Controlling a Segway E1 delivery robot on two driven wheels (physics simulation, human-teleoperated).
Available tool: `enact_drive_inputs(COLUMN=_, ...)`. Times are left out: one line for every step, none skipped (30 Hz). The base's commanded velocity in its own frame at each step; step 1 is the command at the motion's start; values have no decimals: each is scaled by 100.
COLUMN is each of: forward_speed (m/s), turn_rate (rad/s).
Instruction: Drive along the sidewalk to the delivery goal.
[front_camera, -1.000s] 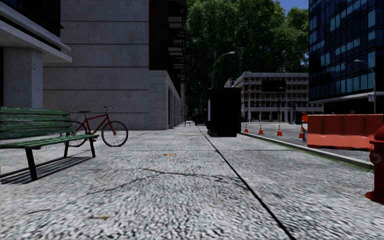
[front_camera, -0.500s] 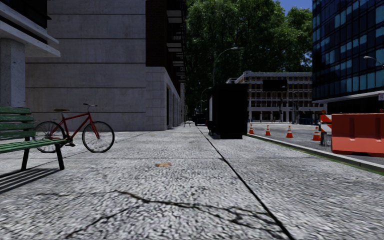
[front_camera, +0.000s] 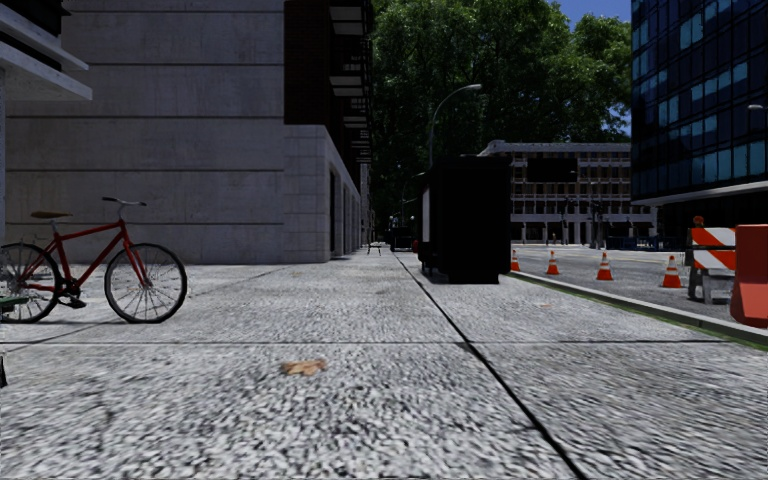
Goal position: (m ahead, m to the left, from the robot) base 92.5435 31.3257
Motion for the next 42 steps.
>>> enact_drive_inputs(forward_speed=200, turn_rate=0)
enact_drive_inputs(forward_speed=200, turn_rate=0)
enact_drive_inputs(forward_speed=200, turn_rate=0)
enact_drive_inputs(forward_speed=200, turn_rate=0)
enact_drive_inputs(forward_speed=200, turn_rate=0)
enact_drive_inputs(forward_speed=200, turn_rate=0)
enact_drive_inputs(forward_speed=200, turn_rate=0)
enact_drive_inputs(forward_speed=200, turn_rate=0)
enact_drive_inputs(forward_speed=200, turn_rate=0)
enact_drive_inputs(forward_speed=200, turn_rate=0)
enact_drive_inputs(forward_speed=200, turn_rate=0)
enact_drive_inputs(forward_speed=200, turn_rate=0)
enact_drive_inputs(forward_speed=200, turn_rate=0)
enact_drive_inputs(forward_speed=200, turn_rate=0)
enact_drive_inputs(forward_speed=200, turn_rate=0)
enact_drive_inputs(forward_speed=200, turn_rate=0)
enact_drive_inputs(forward_speed=200, turn_rate=0)
enact_drive_inputs(forward_speed=200, turn_rate=0)
enact_drive_inputs(forward_speed=200, turn_rate=0)
enact_drive_inputs(forward_speed=200, turn_rate=0)
enact_drive_inputs(forward_speed=200, turn_rate=0)
enact_drive_inputs(forward_speed=200, turn_rate=0)
enact_drive_inputs(forward_speed=200, turn_rate=0)
enact_drive_inputs(forward_speed=200, turn_rate=0)
enact_drive_inputs(forward_speed=200, turn_rate=0)
enact_drive_inputs(forward_speed=200, turn_rate=0)
enact_drive_inputs(forward_speed=200, turn_rate=0)
enact_drive_inputs(forward_speed=200, turn_rate=0)
enact_drive_inputs(forward_speed=200, turn_rate=0)
enact_drive_inputs(forward_speed=200, turn_rate=0)
enact_drive_inputs(forward_speed=200, turn_rate=0)
enact_drive_inputs(forward_speed=200, turn_rate=0)
enact_drive_inputs(forward_speed=200, turn_rate=0)
enact_drive_inputs(forward_speed=200, turn_rate=0)
enact_drive_inputs(forward_speed=200, turn_rate=0)
enact_drive_inputs(forward_speed=200, turn_rate=0)
enact_drive_inputs(forward_speed=200, turn_rate=0)
enact_drive_inputs(forward_speed=200, turn_rate=0)
enact_drive_inputs(forward_speed=200, turn_rate=0)
enact_drive_inputs(forward_speed=200, turn_rate=0)
enact_drive_inputs(forward_speed=200, turn_rate=0)
enact_drive_inputs(forward_speed=200, turn_rate=0)
